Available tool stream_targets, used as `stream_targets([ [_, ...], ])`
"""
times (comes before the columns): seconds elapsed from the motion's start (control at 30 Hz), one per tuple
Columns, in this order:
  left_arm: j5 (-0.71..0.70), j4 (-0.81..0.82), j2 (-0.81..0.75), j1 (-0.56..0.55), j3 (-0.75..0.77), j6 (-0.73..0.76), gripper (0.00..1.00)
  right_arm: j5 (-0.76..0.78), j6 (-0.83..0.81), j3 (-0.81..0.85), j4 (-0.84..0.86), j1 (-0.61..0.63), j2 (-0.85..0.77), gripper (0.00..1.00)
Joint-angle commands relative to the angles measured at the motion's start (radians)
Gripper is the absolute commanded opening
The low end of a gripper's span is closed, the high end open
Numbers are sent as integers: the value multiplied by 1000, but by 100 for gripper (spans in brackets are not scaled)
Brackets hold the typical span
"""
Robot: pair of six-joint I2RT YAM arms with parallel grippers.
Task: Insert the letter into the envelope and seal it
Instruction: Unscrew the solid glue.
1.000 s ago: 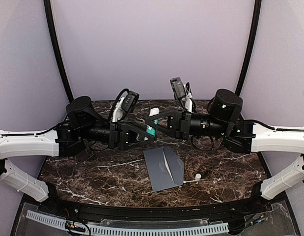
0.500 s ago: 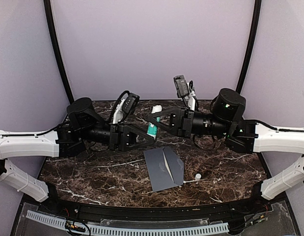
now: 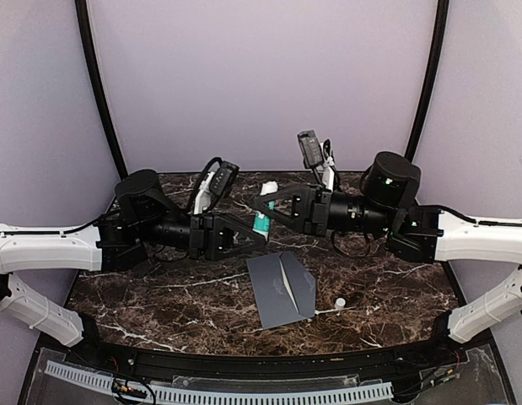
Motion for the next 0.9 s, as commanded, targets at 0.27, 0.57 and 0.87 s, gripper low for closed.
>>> stream_targets([
  [0.27, -220, -91, -69, -4, -23, 61, 3, 226, -81, 118, -260, 39, 72, 6],
  [0.57, -413, -257, -114, -4, -16, 107, 1, 454, 8, 182, -407, 93, 152, 4],
  [0.87, -563, -380, -128, -5, -4, 118, 0, 667, 88, 343, -603, 144, 283, 4],
])
